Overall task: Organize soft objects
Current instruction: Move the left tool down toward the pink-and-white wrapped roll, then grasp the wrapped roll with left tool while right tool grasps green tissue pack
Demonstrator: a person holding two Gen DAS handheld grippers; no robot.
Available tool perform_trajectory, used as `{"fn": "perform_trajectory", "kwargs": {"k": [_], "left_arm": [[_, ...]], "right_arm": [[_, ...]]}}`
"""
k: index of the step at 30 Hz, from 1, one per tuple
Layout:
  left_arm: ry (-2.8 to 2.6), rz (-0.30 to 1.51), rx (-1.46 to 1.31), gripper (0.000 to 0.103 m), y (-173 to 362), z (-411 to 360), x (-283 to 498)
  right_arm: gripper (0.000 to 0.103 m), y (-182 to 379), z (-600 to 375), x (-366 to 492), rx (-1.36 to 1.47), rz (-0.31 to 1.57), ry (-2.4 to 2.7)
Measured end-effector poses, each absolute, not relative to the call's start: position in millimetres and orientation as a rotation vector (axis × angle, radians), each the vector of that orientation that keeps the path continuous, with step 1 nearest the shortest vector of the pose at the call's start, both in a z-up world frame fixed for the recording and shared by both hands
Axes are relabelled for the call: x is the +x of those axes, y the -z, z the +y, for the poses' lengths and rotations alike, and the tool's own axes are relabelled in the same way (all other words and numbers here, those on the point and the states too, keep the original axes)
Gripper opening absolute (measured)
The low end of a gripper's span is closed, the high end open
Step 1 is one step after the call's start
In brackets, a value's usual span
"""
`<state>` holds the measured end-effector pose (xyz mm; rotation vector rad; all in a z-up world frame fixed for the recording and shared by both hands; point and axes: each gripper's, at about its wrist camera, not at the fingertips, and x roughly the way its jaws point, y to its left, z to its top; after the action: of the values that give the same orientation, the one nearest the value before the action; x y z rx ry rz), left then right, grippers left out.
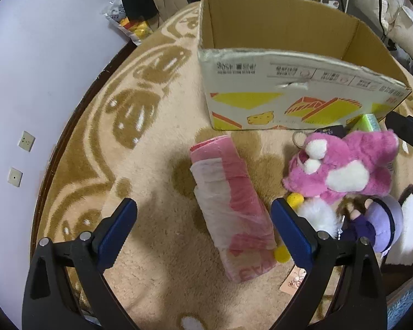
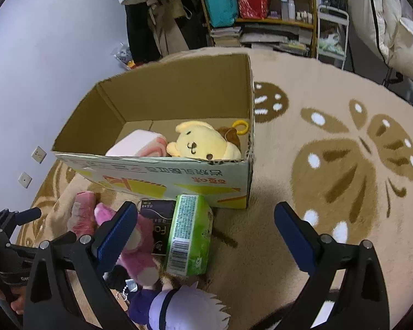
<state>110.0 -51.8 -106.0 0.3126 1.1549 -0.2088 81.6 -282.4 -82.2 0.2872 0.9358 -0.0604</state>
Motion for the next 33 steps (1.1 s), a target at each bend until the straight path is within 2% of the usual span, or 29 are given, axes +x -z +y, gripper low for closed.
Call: {"fn": "perform_trajectory", "kwargs": {"k": [13,26,33], "left_arm": [[0.211,1.231,0.379,0.097,137,-63,124],[0.231,1.300,0.288,0.097,153,-56,143],[0.236,1.311,0.269,0.094,157,-45,143]], "right_arm": [[0.103,105,-293,96,0.343,1.008,0.073],[0.103,116,-297,101,0.384,1.053,0.072],[0.084,119,-295,102,0.399,1.095,0.040]]}}
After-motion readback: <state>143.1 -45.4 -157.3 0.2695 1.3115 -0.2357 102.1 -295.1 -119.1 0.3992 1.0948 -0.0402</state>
